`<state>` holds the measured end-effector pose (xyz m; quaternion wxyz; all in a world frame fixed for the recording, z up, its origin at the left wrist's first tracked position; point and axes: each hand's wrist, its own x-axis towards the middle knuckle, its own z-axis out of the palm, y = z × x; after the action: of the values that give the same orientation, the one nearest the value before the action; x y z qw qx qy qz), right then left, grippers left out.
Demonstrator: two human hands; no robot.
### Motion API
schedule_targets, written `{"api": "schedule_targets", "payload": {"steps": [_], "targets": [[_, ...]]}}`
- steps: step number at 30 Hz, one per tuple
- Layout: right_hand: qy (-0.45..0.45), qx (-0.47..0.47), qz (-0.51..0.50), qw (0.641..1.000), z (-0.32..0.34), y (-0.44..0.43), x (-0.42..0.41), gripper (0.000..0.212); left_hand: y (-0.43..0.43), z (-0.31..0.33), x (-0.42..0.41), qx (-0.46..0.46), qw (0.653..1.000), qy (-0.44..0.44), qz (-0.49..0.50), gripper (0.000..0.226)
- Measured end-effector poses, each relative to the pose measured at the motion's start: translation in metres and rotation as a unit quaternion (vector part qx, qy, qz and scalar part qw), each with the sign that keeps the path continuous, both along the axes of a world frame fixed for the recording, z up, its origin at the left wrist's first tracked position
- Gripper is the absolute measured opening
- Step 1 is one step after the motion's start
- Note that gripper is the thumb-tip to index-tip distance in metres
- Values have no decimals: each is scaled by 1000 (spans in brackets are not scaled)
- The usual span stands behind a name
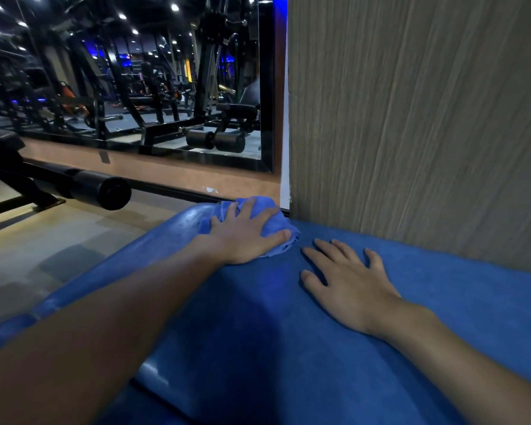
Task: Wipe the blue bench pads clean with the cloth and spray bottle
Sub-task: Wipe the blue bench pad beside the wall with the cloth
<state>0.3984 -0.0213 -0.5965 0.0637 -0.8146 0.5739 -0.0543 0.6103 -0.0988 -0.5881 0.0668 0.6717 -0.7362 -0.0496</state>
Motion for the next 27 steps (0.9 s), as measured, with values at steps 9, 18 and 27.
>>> {"api": "schedule_targets", "payload": {"steps": [9,18,27], "targets": [[1,13,-2,1000,7,6,-1,58,125,-4,43,-20,999,-40,-24,104],[3,-3,34,999,23,3,25,56,158,3,59,7,999,-52,0,106],[1,-4,45,999,0,-5,40,61,16,0,40,-3,1000,7,26,69]]}}
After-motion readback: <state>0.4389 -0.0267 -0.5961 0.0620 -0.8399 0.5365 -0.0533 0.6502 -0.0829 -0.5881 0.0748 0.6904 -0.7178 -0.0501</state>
